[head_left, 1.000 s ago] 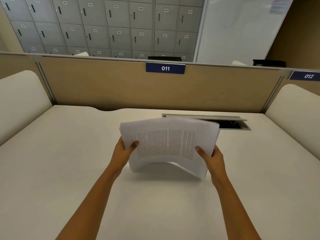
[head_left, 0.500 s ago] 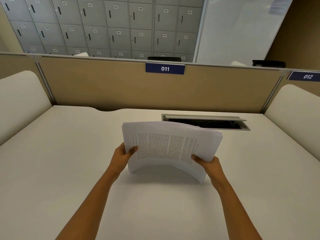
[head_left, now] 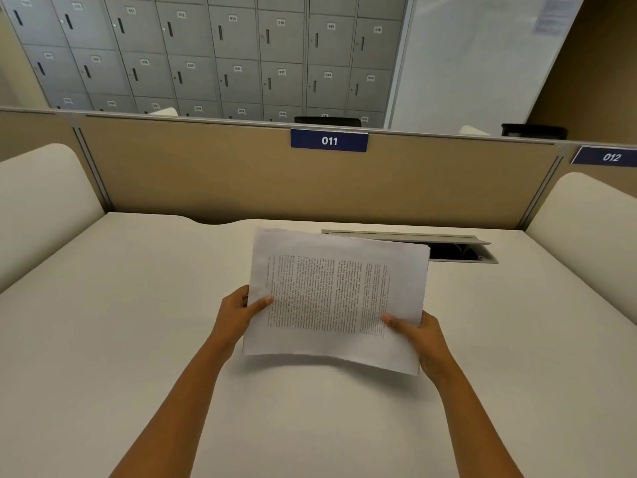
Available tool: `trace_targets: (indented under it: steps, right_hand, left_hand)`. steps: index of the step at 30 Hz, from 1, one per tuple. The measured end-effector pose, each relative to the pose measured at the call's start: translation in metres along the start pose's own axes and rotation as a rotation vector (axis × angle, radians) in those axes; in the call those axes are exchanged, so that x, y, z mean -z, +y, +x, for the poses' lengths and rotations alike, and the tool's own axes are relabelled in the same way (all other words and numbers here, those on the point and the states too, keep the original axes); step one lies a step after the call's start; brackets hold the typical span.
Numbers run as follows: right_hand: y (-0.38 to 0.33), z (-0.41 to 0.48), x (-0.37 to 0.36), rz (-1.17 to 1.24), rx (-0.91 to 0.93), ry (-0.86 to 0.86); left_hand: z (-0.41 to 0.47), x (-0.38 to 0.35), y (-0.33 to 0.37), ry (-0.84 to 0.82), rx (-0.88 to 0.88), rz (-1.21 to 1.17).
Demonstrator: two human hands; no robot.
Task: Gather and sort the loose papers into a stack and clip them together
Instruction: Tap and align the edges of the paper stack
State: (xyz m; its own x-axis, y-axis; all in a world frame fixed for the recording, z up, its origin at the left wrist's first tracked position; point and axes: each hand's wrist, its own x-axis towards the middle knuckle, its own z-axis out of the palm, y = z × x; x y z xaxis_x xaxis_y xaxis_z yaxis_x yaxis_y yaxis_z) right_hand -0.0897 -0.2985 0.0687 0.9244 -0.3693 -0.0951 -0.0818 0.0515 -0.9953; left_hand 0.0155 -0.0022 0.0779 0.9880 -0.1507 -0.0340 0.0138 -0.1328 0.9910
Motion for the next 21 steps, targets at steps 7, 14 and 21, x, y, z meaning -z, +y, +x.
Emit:
trace_targets:
  steps: [7,14,21]
  right_hand:
    - [0.003,-0.006,0.002,0.168,-0.101,0.045]
    - [0.005,-0.022,-0.074,0.505,-0.154,0.211]
    - [0.014,-0.033,-0.129,0.631,-0.324,0.354]
  left_hand:
    - [0.011,0.027,0.013,-0.064,0.266,-0.172]
    - [-0.010,-0.036,0.034,-0.094,0.262,-0.448]
    - [-0.041,-0.088,0.033,0.098,0.264,-0.499]
